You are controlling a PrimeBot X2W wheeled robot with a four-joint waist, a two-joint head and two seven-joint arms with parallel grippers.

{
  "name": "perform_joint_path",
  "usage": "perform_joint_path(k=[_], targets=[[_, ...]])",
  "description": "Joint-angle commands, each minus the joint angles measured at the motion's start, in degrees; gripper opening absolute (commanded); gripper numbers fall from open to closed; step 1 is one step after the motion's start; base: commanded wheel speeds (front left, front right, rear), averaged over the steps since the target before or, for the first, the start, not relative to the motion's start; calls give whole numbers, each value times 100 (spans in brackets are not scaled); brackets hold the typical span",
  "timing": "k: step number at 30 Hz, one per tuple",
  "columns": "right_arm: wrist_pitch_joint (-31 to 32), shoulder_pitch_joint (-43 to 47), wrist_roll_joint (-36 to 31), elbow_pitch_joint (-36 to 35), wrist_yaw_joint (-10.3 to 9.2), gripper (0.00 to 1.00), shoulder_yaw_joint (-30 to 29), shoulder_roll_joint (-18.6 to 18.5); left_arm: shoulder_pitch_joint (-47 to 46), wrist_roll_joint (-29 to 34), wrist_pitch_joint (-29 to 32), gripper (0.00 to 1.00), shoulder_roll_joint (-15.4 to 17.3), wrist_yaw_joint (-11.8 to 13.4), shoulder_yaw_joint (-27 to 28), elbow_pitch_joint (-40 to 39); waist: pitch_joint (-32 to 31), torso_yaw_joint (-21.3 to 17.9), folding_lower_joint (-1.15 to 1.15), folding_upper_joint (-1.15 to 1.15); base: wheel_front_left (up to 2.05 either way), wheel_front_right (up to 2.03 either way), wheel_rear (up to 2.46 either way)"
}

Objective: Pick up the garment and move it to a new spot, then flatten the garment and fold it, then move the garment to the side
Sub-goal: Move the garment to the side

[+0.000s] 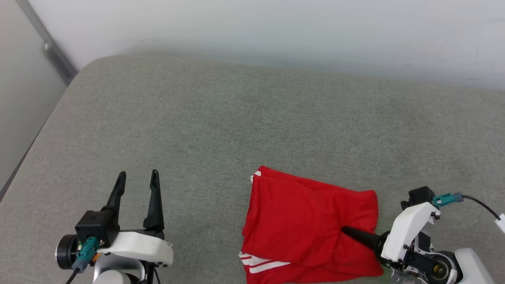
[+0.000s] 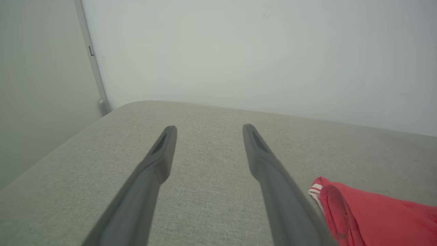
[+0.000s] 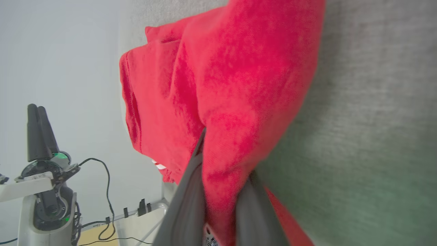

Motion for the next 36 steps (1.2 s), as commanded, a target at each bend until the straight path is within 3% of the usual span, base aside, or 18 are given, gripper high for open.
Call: perform_joint_path(k=[1,9,13,21,29,33,34,36], targets=[[-90,-17,-172,-55,-2,0,100,-140,46,51,-12,100,-30,-22,12,21,-87,-110,0,0,0,0,0],[-437,-110,-2061,-104,-6,0,705,-1081,150,147,-11,100,-128,-108,77,-22,-290,-887,0,0,0,0,0],[-501,-306,-2592,-28,-5,0,653,-1208,55,204,-11,100,-200,-175,114,-139,-147,-1431,0,0,0,0,0],[-809,-1300,-3400,271,-4,0,534,-1441,-503,414,-11,100,-149,-318,110,-451,819,-2477,0,0,0,0,0],[-1582,-2077,-4175,856,-4,0,-274,-1844,-1234,625,50,100,27,-492,-79,-572,1742,-2690,0,0,0,0,0],[-2248,-2492,-4646,1210,-4,0,-943,-1998,-1575,715,123,100,126,-579,-173,-682,2173,-2669,0,0,0,0,0],[-2682,-2725,-5004,1454,-4,0,-1380,-1939,-1764,767,179,100,209,-620,-209,-754,2417,-2644,0,0,0,0,0],[-2938,-2870,-5153,1624,-4,0,-1721,-1867,-1842,796,215,100,232,-645,-240,-790,2534,-2616,0,0,0,0,0]])
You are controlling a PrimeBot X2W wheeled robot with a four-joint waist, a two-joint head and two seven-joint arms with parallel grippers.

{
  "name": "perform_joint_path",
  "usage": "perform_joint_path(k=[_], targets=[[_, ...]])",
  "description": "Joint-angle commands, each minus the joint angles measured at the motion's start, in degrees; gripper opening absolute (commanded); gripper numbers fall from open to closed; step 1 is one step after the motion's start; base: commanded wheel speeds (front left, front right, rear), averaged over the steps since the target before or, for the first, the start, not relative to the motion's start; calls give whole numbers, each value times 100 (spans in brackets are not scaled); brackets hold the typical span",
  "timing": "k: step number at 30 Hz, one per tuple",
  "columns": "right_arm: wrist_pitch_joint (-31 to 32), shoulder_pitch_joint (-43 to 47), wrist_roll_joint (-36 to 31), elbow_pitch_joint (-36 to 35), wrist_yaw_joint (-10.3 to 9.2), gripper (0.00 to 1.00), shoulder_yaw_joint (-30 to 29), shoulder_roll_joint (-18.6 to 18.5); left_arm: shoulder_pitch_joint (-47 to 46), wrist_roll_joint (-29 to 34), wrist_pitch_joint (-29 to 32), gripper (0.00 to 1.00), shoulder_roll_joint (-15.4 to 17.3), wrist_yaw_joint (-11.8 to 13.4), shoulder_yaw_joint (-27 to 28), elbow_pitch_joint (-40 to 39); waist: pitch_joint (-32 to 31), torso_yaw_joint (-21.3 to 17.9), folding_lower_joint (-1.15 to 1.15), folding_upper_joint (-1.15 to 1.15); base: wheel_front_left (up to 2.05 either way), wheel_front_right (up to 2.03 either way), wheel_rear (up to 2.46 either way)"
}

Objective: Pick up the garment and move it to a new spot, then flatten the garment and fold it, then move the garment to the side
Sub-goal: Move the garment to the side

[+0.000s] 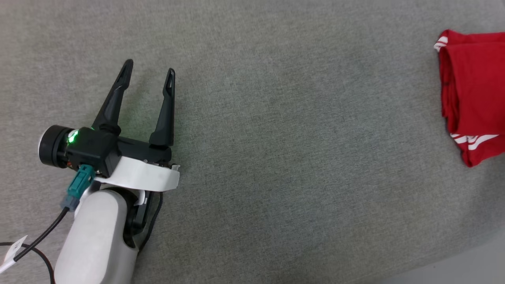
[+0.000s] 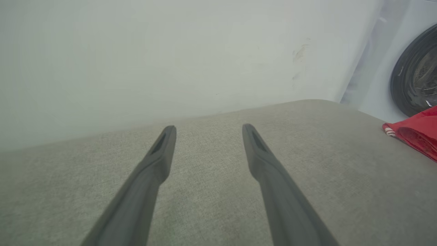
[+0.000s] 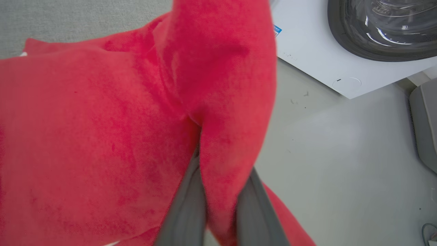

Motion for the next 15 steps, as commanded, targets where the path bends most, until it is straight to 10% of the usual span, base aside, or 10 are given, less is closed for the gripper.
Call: perform_joint_path(k=[1,3,4,5,15], targets=[[-175,-137,-145,95,-6,0,-132,87,-103,39,15,100,32,-29,-10,-39,288,1,-1,0,0,0,0],[-441,-189,-283,267,-5,4,-287,234,-149,38,47,100,72,-33,-28,-63,364,24,-1,0,0,0,0],[-726,-225,-425,436,-5,81,-451,342,-153,38,72,100,114,-42,-33,-67,410,49,-1,0,0,0,0],[-838,-235,-512,534,-5,100,-525,392,-157,30,85,100,124,-47,-34,-60,423,63,-1,0,0,0,0],[-1961,-298,-1308,833,-6,100,-1259,552,164,-81,2,100,187,10,42,147,-37,99,-1,0,0,0,0]])
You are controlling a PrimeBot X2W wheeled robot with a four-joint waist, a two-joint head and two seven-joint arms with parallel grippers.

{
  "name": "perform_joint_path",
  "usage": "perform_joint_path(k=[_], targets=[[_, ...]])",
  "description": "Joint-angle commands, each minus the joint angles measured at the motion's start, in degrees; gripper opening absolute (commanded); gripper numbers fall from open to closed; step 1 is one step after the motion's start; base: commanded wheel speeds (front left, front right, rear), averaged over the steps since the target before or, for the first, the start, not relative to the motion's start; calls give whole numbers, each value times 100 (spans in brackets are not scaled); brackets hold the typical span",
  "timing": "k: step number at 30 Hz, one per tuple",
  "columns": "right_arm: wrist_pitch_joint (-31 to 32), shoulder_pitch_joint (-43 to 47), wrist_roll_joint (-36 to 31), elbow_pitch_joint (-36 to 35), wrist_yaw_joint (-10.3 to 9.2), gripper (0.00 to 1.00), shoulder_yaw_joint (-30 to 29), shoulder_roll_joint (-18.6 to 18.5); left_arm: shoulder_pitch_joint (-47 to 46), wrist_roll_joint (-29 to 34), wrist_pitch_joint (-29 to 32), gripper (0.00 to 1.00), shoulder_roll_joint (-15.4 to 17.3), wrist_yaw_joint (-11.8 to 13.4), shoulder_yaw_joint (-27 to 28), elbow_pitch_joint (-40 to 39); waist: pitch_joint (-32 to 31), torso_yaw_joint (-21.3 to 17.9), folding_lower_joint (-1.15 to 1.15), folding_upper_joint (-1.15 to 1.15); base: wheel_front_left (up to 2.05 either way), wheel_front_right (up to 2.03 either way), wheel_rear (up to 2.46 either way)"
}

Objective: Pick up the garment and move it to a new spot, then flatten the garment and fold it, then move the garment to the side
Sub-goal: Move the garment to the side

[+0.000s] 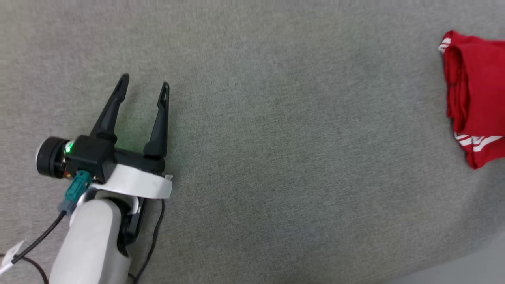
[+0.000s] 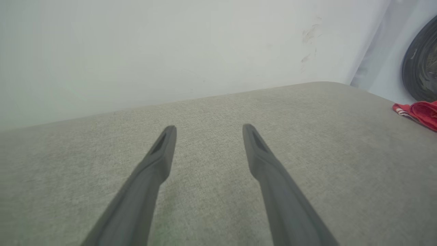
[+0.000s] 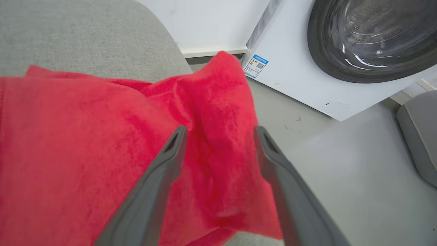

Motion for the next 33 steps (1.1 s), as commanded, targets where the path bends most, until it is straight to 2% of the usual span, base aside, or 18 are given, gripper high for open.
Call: perform_joint_path(k=[1,8,17,22,27,33], targets=[[-91,-3,-36,-19,-5,100,-8,15,131,-29,-51,100,-18,39,32,44,-292,0,-1,0,0,0,0],[-314,524,94,-409,-5,100,393,194,654,-166,-173,100,-196,177,67,267,-1200,90,-1,0,0,0,0],[-190,2033,839,-2045,-5,100,1175,771,1361,-355,-242,100,-419,369,195,416,-2167,435,-1,0,0,0,0],[12,2875,1127,-3053,-5,100,1575,1162,1693,-434,-259,100,-445,460,314,462,-2486,726,-1,0,0,0,0],[142,3386,1297,-3746,-6,100,1950,1468,1868,-448,-267,100,-424,550,450,582,-2691,1052,-1,0,0,0,0],[238,3801,1366,-4374,-6,100,2344,1567,2006,-422,-272,100,-369,490,554,751,-2970,1288,-1,0,0,0,0]])
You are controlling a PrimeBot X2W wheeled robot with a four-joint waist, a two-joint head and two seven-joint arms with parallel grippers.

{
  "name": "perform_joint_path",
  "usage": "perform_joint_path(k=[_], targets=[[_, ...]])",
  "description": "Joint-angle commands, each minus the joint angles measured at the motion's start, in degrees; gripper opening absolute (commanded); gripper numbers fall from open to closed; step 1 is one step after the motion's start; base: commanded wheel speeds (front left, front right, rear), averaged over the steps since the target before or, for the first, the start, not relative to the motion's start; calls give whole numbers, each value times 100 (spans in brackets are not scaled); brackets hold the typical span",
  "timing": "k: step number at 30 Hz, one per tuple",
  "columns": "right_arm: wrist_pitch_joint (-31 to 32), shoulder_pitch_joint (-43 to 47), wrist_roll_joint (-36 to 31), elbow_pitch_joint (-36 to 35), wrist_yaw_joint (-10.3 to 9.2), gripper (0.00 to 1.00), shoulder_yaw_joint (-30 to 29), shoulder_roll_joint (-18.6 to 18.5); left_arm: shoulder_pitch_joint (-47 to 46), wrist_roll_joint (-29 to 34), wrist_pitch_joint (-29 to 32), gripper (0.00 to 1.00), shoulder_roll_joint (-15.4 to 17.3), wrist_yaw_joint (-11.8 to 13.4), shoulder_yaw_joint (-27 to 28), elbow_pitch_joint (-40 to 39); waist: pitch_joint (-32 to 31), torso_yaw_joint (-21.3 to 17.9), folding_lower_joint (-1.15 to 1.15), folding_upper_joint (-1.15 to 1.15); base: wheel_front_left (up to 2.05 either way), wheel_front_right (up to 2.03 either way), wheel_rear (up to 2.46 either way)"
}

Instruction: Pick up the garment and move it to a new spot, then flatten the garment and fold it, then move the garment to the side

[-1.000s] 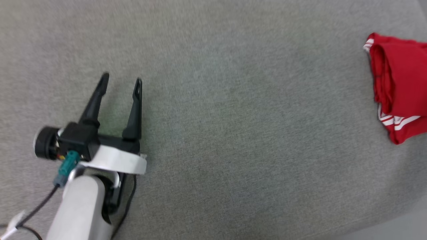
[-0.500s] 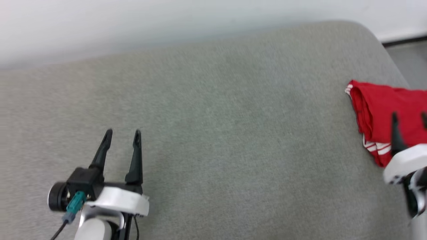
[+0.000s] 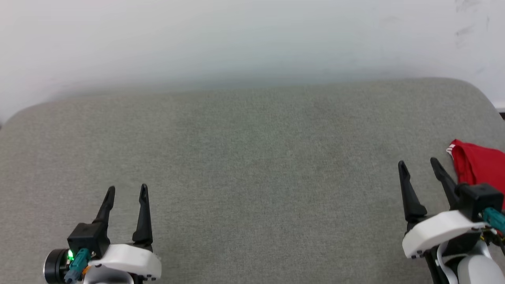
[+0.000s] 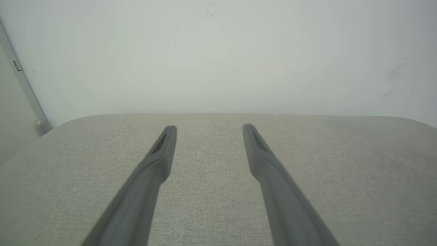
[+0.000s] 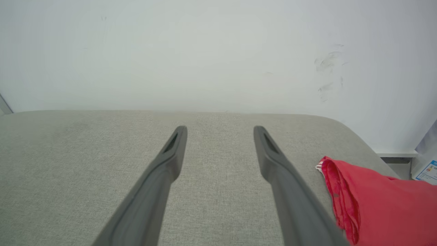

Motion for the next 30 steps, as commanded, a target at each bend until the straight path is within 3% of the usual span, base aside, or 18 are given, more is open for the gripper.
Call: perform_joint_path(k=[1,15,30], targets=[[50,249,-17,-184,-4,100,48,20,153,37,-38,100,18,-47,24,52,-231,139,1,0,0,0,0],[323,1272,20,-1105,-4,100,94,97,551,212,-39,100,-146,-188,-17,210,-559,95,1,0,0,0,0],[220,1143,71,-1021,-4,100,162,31,349,330,-39,100,-233,-261,43,310,-542,124,1,0,0,0,0]])
